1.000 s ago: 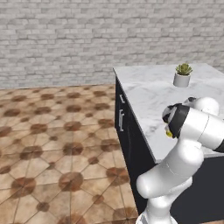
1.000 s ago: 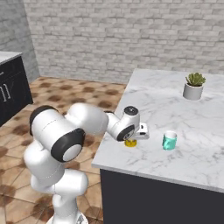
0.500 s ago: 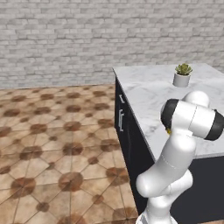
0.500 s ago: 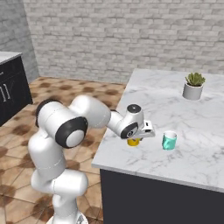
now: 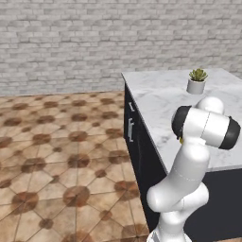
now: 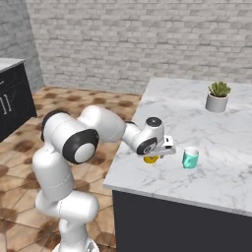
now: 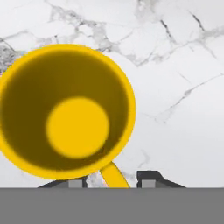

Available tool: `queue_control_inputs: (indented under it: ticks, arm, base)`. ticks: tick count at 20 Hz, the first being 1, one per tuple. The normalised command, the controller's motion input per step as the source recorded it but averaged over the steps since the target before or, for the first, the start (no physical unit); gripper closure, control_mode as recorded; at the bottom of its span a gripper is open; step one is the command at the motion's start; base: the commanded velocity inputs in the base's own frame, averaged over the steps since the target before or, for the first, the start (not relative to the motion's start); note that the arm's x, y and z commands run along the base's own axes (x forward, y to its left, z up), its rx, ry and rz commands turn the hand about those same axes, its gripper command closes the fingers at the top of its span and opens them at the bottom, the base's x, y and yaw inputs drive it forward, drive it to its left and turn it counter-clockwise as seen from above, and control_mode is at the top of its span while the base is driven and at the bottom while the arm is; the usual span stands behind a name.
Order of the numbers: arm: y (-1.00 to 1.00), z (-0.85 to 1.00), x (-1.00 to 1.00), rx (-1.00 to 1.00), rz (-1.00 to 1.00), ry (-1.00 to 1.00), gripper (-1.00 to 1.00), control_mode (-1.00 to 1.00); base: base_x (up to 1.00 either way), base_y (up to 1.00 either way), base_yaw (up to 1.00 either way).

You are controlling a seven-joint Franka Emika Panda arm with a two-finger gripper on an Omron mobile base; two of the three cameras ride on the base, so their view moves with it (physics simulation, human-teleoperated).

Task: Clear the mugs and bowl far away from the sink.

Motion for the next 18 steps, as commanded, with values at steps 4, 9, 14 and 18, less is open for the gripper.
queue_control_inputs:
  ticks: [4, 9, 14, 18]
  arm:
    - [0.0, 0.0, 0.0, 0.0, 0.0, 0.0, -1.0, -1.0]
    - [0.0, 0.0, 0.0, 0.0, 0.0, 0.0, -1.0, -1.0]
    - [0.03, 0.44, -0.09, 0.0, 0.0, -0.07, -1.0, -1.0]
    - [0.11, 0.86, -0.08, 0.0, 0.0, -0.09, -1.0, -1.0]
  base:
    - [0.0, 0.0, 0.0]
    - [0.0, 0.0, 0.0]
    - [0.0, 0.0, 0.0]
    - [0.0, 0.0, 0.0]
